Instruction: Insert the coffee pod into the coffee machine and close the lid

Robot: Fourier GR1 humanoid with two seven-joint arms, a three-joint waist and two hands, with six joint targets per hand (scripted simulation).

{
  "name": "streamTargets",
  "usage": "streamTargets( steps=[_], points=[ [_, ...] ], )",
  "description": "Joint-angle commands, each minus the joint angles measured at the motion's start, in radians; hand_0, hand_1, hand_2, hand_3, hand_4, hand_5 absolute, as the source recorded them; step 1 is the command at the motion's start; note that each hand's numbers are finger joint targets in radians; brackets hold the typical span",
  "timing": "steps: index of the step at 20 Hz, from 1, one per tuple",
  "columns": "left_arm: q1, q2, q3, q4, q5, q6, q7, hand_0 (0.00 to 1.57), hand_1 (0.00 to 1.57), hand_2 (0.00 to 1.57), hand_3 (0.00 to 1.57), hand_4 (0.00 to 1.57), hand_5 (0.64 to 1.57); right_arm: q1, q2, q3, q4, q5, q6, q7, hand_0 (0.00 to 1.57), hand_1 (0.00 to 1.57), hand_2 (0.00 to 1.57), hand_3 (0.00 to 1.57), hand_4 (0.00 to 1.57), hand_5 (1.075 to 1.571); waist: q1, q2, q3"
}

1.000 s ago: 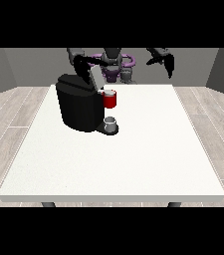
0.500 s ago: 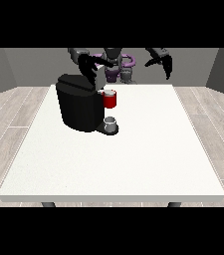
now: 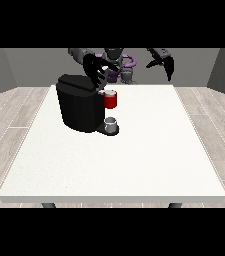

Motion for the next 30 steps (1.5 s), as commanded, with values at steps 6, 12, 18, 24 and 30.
streamTargets(
  steps=[6, 12, 18, 24, 30],
  points=[
    [-0.081, -0.013, -0.028, -0.007, 0.007, -0.020, -0.005, 0.00, 0.00, 0.00, 0.00, 0.40, 1.571, -0.165, 0.028, 0.024, -0.053, 0.013, 0.012, -0.001, 0.00, 0.00, 0.00, 0.00, 0.10, 1.571, 0.162, 0.073, -0.0153],
    [-0.112, 0.004, -0.025, 0.009, 0.021, -0.050, -0.017, 0.00, 0.00, 0.00, 0.00, 0.40, 1.571, -0.157, -0.019, 0.024, -0.134, 0.041, 0.037, 0.048, 0.00, 0.00, 0.00, 0.00, 0.05, 1.571, 0.212, 0.111, -0.0153],
    [-0.156, -0.014, -0.056, 0.015, 0.015, -0.061, -0.030, 0.00, 0.00, 0.00, 0.00, 0.38, 1.571, -0.209, -0.056, -0.014, -0.140, 0.061, 0.041, 0.065, 0.00, 0.00, 0.00, 0.00, 0.00, 1.571, 0.282, 0.149, -0.0153],
    [-0.210, -0.021, -0.075, 0.020, 0.020, -0.084, -0.023, 0.00, 0.00, 0.00, 0.00, 0.20, 1.571, -0.207, -0.087, -0.059, -0.195, 0.057, 0.052, 0.137, 0.00, 0.00, 0.00, 0.00, 0.00, 1.571, 0.360, 0.205, -0.0136],
    [-0.275, -0.029, -0.097, 0.015, 0.022, -0.101, 0.009, 0.00, 0.00, 0.00, 0.00, 0.30, 1.571, -0.165, -0.109, -0.125, -0.272, 0.031, 0.077, 0.184, 0.00, 0.00, 0.00, 0.00, 0.05, 1.571, 0.401, 0.238, -0.0103]
  ],
)
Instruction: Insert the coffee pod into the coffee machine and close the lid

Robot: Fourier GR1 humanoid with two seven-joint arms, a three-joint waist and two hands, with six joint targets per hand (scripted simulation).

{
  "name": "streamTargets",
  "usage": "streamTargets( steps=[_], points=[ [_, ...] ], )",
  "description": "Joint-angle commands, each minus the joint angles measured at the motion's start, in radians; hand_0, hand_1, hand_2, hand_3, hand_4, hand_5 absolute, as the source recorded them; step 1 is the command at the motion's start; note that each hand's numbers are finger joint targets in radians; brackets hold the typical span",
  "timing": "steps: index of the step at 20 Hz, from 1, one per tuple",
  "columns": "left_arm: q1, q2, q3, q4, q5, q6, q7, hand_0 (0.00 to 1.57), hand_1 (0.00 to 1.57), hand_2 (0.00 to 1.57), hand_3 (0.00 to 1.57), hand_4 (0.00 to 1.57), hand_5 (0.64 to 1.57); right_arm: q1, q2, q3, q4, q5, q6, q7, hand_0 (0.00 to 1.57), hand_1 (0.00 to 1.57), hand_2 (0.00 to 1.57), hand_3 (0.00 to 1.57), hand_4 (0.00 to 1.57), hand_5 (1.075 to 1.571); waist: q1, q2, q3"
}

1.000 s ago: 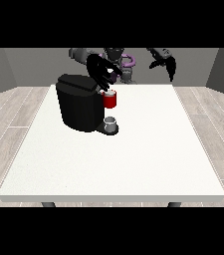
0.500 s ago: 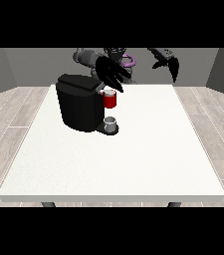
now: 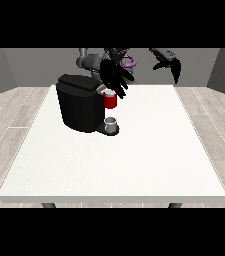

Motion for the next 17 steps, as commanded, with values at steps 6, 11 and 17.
streamTargets(
  steps=[6, 11, 17],
  points=[
    [-0.092, -0.035, -0.049, -0.012, -0.022, 0.003, 0.029, 0.00, 0.00, 0.00, 0.00, 0.33, 1.571, -0.126, 0.137, 0.014, -0.107, -0.101, -0.029, -0.198, 0.00, 0.00, 0.00, 0.00, 0.00, 1.571, 0.117, 0.079, -0.0527],
    [-0.049, -0.038, -0.029, -0.033, 0.001, 0.010, 0.075, 0.00, 0.00, 0.00, 0.00, 0.27, 1.571, -0.054, 0.256, 0.095, -0.128, -0.093, -0.054, -0.351, 0.00, 0.00, 0.00, 0.00, 0.00, 1.571, 0.052, -0.003, -0.0551],
    [0.069, 0.000, 0.027, 0.012, -0.001, 0.034, 0.012, 0.00, 0.00, 0.00, 0.00, 0.27, 1.571, 0.067, 0.422, 0.244, -0.160, -0.066, -0.077, -0.449, 0.00, 0.00, 0.00, 0.00, 0.26, 1.571, -0.082, -0.084, -0.0561]
  ],
)
